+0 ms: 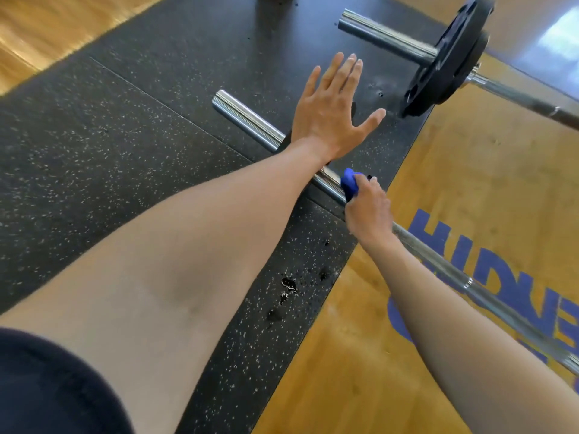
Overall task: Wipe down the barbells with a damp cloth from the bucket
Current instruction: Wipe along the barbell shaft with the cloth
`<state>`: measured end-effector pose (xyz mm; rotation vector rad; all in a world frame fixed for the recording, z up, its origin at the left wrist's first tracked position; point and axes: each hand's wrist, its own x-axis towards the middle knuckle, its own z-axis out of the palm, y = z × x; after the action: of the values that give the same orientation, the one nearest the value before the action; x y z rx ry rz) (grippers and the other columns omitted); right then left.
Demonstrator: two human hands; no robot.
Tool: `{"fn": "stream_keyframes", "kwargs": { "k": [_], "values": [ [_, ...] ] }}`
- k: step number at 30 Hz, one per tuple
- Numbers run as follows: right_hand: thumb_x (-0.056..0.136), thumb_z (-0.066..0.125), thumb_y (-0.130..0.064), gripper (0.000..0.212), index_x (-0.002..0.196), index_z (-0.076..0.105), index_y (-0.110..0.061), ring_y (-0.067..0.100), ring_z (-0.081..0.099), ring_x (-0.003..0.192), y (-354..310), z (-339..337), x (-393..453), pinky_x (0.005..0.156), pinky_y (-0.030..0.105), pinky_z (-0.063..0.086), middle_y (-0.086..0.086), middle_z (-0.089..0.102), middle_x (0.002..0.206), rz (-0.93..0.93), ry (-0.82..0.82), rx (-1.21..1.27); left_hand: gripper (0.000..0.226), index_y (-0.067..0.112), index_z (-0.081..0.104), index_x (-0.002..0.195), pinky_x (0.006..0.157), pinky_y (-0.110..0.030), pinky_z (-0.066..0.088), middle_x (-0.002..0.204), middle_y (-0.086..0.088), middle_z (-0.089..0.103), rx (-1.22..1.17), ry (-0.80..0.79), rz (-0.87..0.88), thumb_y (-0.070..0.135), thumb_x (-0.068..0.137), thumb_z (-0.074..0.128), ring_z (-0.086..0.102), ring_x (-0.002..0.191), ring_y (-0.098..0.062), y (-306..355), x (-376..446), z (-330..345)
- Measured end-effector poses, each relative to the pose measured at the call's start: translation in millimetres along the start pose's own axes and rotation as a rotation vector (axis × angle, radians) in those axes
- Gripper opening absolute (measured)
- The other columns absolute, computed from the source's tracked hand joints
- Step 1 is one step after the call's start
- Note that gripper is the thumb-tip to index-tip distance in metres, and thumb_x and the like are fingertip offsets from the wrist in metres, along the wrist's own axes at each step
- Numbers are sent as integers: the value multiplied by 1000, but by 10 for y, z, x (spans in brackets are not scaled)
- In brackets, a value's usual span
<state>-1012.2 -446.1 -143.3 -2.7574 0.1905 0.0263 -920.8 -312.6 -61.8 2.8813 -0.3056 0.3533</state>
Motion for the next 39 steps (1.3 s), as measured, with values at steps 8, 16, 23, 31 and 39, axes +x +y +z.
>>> {"fn": "stream_keyframes", "kwargs": {
  "k": [8,16,23,31,39],
  "values": [
    [86,51,7,57,142,51,-7,44,46,129,65,55,-29,98,45,45,27,48,139,-100,57,-46,89,16,23,162,128,-39,5,169,-1,21,-97,-14,-24,74,95,28,9,157,-16,86,365,64],
    [87,56,9,67,151,45,-7,44,24,148,27,195,-179,118,49,32,28,27,160,-99,128,-3,87,15,29,160,128,-38,9,167,-1,27,-149,-10,-41,72,95,36,15,157,-15,151,579,127],
    [90,50,11,58,145,50,-7,44,30,145,-94,151,12,110,48,39,25,36,154,54,130,101,85,16,30,159,127,-38,12,167,-1,28,-174,-1,-39,71,95,39,16,156,-16,153,670,173],
    [86,41,9,48,126,61,-9,36,53,102,26,88,301,78,41,40,18,58,115,112,94,133,82,16,35,157,127,-38,15,165,-2,32,-154,30,-40,68,95,43,21,155,-16,140,602,141],
    [85,49,13,54,135,60,-5,39,49,123,19,174,24,96,42,44,19,56,131,29,114,102,81,15,35,157,127,-38,14,165,-2,32,-100,30,-32,67,95,41,21,155,-17,96,466,124]
  ]
}}
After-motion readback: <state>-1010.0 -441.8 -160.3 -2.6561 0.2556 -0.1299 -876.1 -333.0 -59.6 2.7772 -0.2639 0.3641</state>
